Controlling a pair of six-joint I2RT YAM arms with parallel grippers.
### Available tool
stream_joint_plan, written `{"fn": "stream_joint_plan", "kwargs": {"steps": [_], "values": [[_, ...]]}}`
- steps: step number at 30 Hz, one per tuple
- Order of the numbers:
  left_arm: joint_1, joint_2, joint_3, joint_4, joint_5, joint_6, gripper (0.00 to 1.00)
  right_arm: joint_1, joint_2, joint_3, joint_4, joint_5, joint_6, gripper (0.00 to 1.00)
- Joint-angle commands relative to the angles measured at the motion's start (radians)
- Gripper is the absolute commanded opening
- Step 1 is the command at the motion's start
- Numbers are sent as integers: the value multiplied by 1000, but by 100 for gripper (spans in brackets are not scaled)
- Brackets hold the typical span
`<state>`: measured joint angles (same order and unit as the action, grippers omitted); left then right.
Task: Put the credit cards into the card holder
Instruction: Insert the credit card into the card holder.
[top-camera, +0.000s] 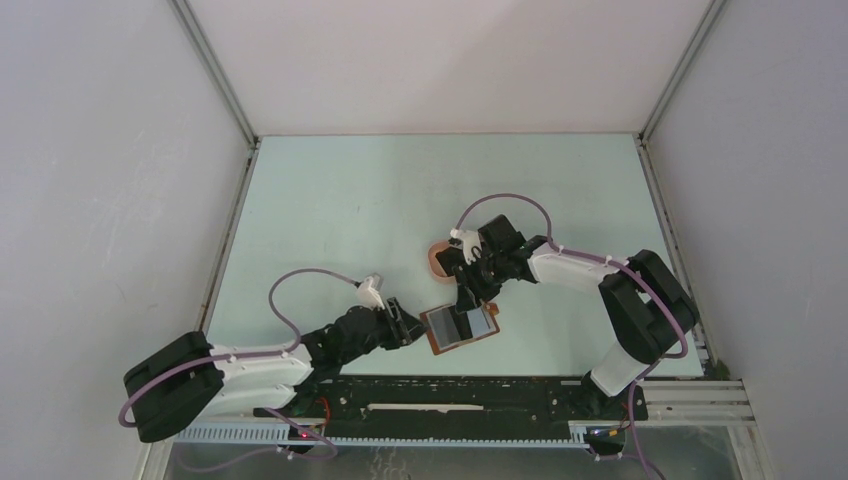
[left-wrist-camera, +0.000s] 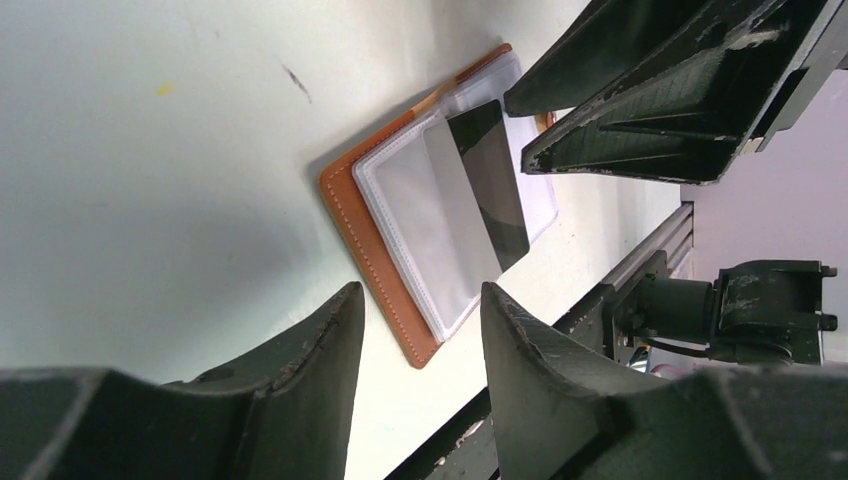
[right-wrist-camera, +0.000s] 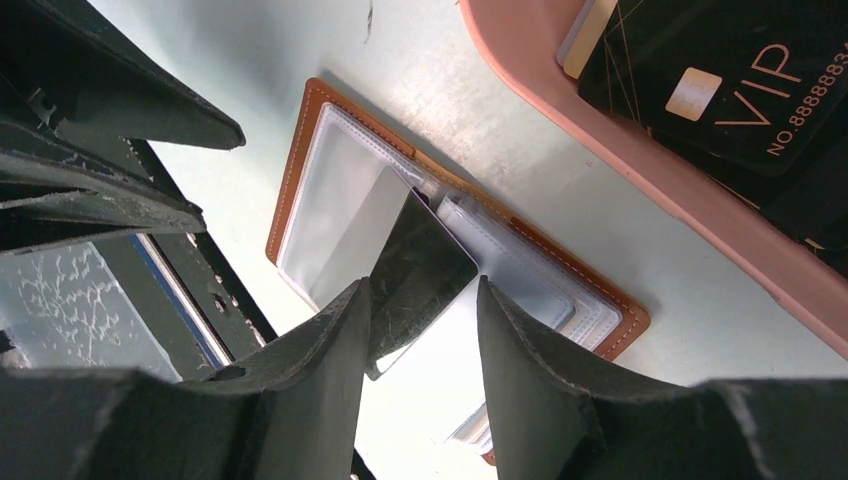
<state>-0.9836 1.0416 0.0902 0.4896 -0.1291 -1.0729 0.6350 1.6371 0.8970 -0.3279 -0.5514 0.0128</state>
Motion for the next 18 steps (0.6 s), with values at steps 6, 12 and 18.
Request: {"fn": "stream_joint_plan", "kwargs": {"steps": [6,12,18], "values": [[-6,-26,-27,7,-29,7,52,4,-30,23,-33,27,-51,55],[-6,-19,-27,8,-26,2,52,3,-33,23,-37,29,-54,55],[-7,24,-14,21,-10,-9,51,5,-28,23,-38,29,-49,52]]}}
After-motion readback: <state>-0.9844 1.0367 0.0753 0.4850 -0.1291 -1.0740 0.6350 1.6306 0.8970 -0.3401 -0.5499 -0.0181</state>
